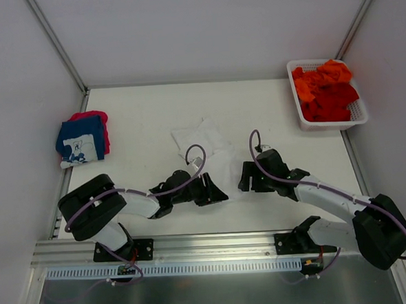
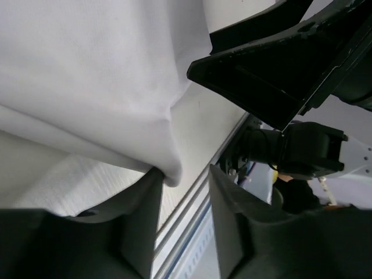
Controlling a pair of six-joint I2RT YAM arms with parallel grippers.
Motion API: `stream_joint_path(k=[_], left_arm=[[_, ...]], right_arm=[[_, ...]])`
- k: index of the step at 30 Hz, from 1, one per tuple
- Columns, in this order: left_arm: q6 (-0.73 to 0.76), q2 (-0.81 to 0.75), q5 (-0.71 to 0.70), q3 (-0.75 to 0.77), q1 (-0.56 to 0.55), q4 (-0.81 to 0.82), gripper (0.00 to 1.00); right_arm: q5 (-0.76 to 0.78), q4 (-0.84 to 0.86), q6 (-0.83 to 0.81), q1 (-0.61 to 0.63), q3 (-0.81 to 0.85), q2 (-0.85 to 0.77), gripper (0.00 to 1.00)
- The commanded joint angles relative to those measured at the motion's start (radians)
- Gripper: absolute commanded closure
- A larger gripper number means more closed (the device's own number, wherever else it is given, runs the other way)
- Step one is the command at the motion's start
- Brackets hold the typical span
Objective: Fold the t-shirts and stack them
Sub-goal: Fold the tshirt
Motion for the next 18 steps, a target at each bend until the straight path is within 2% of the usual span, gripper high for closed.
stream_joint_path(k=[1,2,7,8,13,15,16,18], left_arm=[[0.068,-0.055,-0.041,0.047,-0.014,-0.155,0.66],[0.071,-0.056,-0.04,0.049,-0.014,-0.16,0.69],[0.065,-0.038,-0.035,0.049,-0.016,-0.166,0.72],[0.067,-0.038,-0.036,0.049,-0.016,-0.168,0.76],[0.079,-0.038,-0.036,0.06,-0.016,-0.204,0.77],[0.085,-0.04,-0.038,0.069,-0.016,-0.22,0.78],[0.091,-0.044,-0.038,0.072,-0.016,-0.226,0.78],[0.096,-0.049,-0.041,0.081,-0.016,-0.254,0.78]], right_arm=[[0.026,-0.024,-0.005,0.004,0.025,-0.002,0.26],[0.018,-0.013,-0.006,0.004,0.025,0.011,0.29],[-0.023,0.011,-0.003,0.005,0.022,0.051,0.38],[-0.025,0.016,-0.003,0.007,0.024,0.056,0.39],[-0.026,0.017,-0.003,0.01,0.025,0.065,0.47],[-0.028,0.016,-0.005,0.01,0.027,0.065,0.55],[-0.029,0.017,-0.006,0.01,0.028,0.068,0.69],[-0.029,0.017,-0.006,0.012,0.03,0.073,0.81]])
